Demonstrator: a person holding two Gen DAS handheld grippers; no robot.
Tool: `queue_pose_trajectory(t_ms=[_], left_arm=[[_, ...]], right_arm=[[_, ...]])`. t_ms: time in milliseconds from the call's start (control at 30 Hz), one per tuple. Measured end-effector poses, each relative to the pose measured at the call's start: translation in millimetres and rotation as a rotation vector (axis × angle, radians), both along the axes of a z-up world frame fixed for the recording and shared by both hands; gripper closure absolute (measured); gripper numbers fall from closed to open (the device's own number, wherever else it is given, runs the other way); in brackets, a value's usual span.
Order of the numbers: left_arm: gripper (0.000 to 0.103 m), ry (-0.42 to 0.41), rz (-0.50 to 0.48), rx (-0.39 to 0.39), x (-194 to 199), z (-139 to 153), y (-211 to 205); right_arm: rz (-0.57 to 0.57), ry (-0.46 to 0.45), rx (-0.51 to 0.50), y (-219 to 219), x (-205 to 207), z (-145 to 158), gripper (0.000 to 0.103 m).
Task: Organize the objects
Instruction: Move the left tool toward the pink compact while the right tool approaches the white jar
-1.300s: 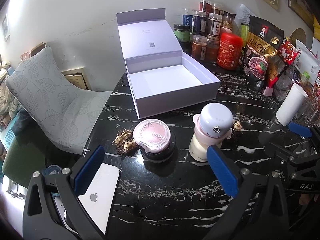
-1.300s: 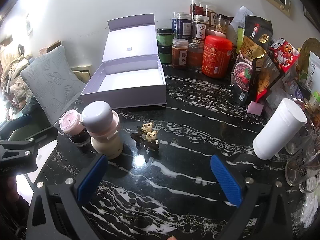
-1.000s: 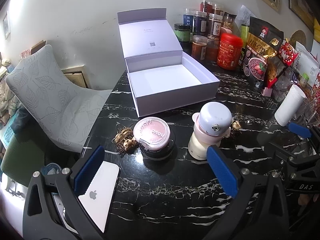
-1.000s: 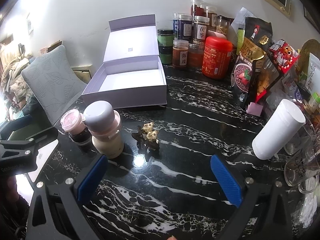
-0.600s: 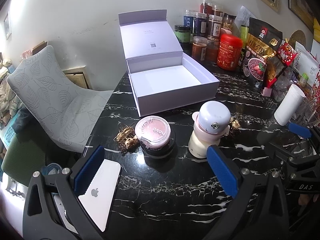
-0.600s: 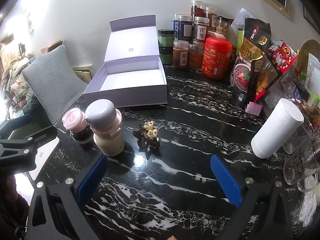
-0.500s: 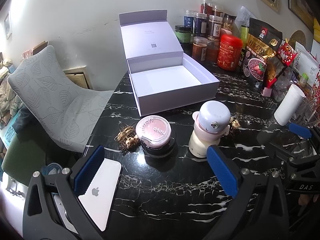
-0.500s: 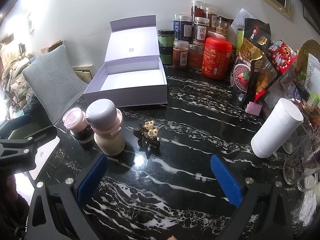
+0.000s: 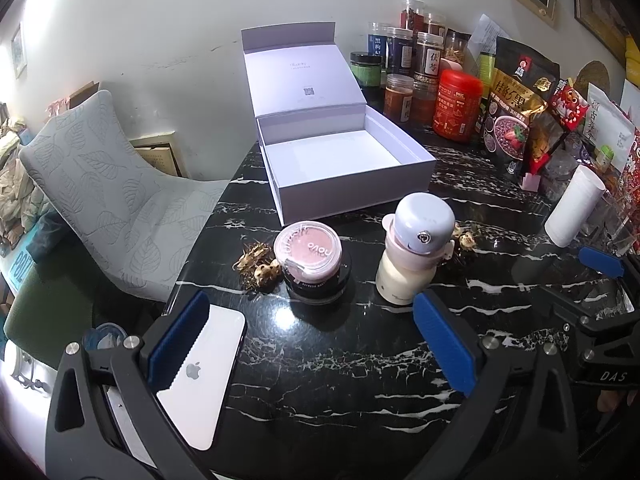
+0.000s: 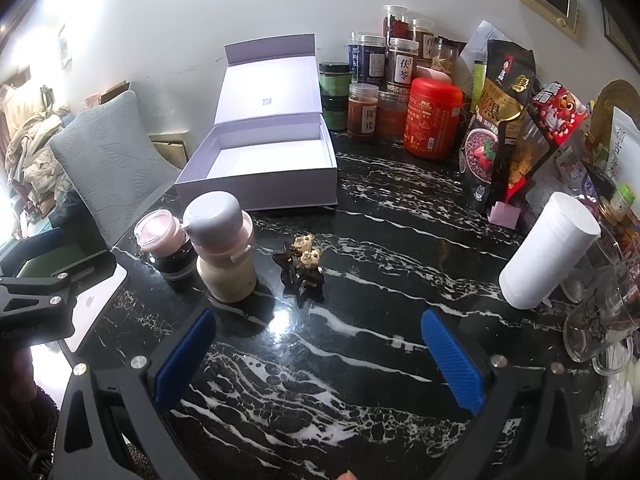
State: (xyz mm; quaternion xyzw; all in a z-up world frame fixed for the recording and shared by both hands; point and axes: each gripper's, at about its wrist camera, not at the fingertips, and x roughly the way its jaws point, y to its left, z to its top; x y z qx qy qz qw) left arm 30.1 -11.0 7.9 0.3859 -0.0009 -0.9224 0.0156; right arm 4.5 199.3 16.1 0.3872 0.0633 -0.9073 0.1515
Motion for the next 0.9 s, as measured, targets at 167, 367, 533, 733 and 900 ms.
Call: queue_pose_trajectory(t_ms=[167, 367, 533, 733, 900], left_arm=[[0.001, -0.001, 0.007, 0.008, 7, -3, -3], [0.001, -0.01, 0.021, 0.018, 14, -10, -11], [0.001, -0.015, 0.037, 0.037, 11, -13, -22], [0.001, -0.016, 0.038, 0.058, 4, -17, -34], [0.001, -0.023, 0.029, 0.072, -2, -22, -40]], right_arm=[[0.006, 0.002, -0.002, -2, 6, -1, 0.0], [0.032, -0.001, -0.009, -7, 8, -3, 0.0], [0.067, -0.008, -0.012, -19, 8, -6, 0.0], [0.096, -0.019, -0.028, -30, -1, -10, 0.0], [0.113, -0.026, -0.027, -41, -9, -12, 0.0]])
